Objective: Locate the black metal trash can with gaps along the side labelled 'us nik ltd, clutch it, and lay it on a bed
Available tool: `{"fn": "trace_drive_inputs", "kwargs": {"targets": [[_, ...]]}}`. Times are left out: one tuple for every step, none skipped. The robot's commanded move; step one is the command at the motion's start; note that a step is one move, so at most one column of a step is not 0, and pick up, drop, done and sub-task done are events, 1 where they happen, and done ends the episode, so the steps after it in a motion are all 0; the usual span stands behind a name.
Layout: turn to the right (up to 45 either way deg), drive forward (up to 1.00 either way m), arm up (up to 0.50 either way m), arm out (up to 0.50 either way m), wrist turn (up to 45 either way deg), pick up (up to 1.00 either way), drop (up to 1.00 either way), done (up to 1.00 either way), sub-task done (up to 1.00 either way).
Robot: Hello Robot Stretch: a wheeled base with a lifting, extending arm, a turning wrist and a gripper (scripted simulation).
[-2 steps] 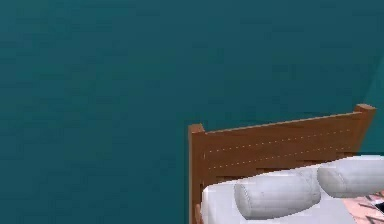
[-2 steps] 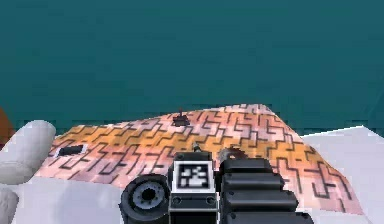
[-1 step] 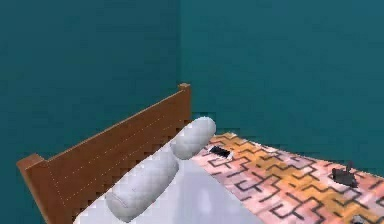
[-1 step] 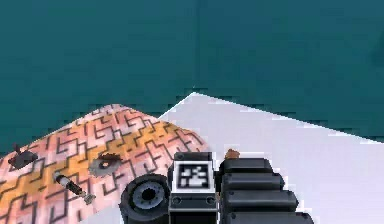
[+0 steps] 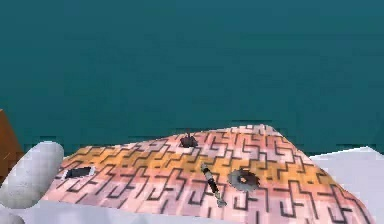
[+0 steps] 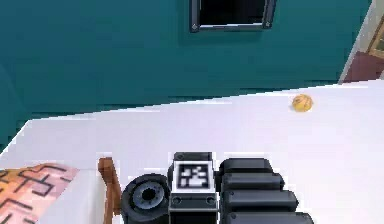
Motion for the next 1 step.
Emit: {"fn": "trace_drive_inputs", "kwargs": {"targets": [[45.0, 0.00, 0.00, 0.00, 0.0, 0.00, 0.00, 0.00, 0.00]]}}
